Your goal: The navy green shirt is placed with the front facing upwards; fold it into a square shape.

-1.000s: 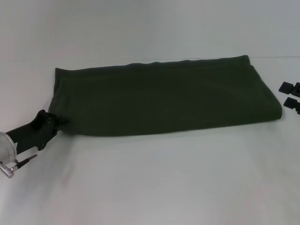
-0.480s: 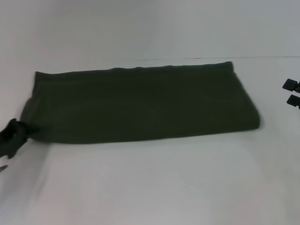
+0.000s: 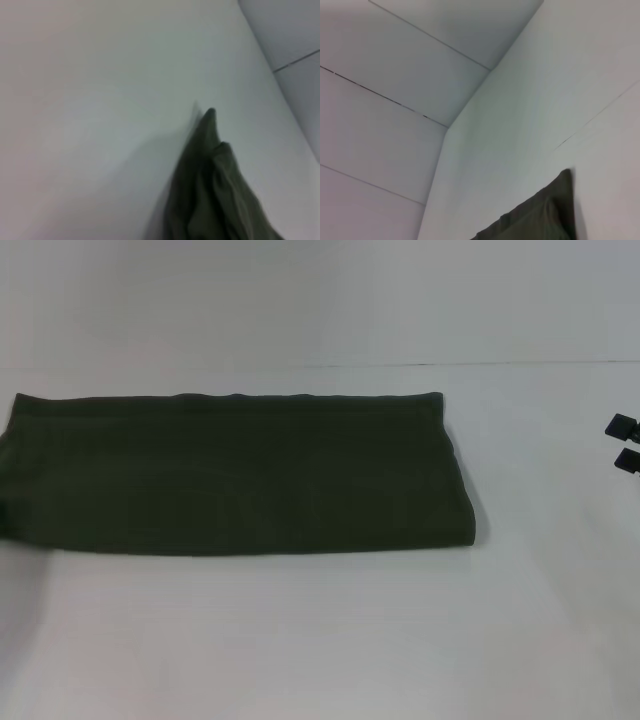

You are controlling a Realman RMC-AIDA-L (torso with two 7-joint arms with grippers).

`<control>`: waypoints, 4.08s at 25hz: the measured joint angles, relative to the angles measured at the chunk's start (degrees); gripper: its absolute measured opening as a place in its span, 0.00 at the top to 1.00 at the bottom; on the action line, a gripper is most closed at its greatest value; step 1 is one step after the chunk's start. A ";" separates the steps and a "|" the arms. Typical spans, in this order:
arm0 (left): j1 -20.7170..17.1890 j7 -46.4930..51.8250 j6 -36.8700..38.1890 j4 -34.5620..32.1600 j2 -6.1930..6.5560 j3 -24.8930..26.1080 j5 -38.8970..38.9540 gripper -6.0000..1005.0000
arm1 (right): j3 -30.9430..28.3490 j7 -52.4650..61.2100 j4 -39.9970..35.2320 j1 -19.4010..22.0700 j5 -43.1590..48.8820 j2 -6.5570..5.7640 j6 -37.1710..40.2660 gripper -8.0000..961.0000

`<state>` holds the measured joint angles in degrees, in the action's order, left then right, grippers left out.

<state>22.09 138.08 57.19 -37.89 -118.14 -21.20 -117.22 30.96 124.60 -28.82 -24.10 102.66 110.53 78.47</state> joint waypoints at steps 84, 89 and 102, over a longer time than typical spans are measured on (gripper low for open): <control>2.56 -0.35 29.06 -9.77 -1.89 -17.18 12.00 0.08 | 11.77 3.12 -12.44 -21.71 28.45 0.34 -4.01 0.17; 2.24 -1.75 29.20 -9.47 -1.92 -14.34 12.15 0.08 | 18.32 4.21 -12.39 -28.54 35.10 3.96 -9.49 0.17; 2.14 -2.86 28.57 -7.47 -2.17 -7.78 12.54 0.08 | 33.63 12.06 -6.25 -35.18 41.81 9.55 -20.77 0.17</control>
<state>24.23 135.22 85.76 -45.36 -120.32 -28.98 -104.68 64.59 136.66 -35.08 -59.28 144.48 120.08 57.70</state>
